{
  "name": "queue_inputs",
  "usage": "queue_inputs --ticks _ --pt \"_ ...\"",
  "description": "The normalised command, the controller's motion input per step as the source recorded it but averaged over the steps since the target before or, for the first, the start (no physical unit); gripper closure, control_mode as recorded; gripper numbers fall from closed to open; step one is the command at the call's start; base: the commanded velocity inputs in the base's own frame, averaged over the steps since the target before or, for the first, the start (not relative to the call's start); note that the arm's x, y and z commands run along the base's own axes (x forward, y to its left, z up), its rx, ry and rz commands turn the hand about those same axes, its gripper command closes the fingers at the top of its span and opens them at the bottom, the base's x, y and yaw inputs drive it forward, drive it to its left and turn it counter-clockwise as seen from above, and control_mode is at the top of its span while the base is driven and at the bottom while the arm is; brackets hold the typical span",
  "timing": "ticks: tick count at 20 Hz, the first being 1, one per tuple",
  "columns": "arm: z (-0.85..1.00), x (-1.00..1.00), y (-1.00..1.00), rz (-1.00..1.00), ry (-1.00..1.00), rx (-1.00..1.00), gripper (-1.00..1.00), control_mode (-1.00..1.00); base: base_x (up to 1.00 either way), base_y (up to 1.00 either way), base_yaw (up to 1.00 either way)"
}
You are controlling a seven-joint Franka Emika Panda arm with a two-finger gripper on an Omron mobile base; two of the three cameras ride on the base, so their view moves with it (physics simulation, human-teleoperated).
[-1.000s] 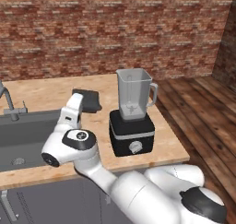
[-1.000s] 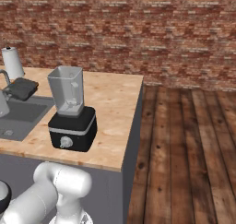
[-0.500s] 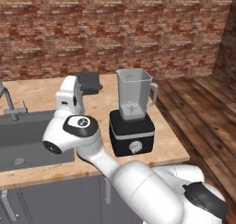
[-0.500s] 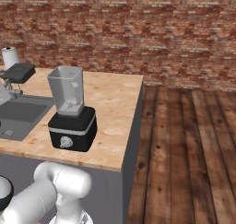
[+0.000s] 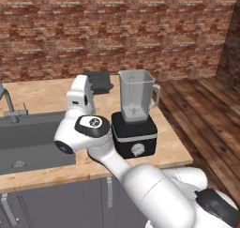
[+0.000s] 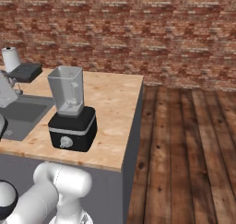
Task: Close the lid blender by securely placing the lid on top.
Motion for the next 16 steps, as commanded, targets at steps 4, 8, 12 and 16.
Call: queue_inputs --ticks 4,8,12,16 --pt "0.41 0.00 -0.35 0.00 -0.03 0.00 1.00 -1.00 0.00 0.00 0.00" --pt "0.37 0.00 -0.33 0.00 -0.02 0.00 1.00 -1.00 0.00 0.00 0.00" --pt "0.21 0.00 -0.33 0.00 0.00 0.00 1.00 -1.00 0.00 0.00 0.00" --pt "0.25 0.00 -0.36 0.00 0.00 0.00 1.00 -1.00 0.00 0.00 0.00"
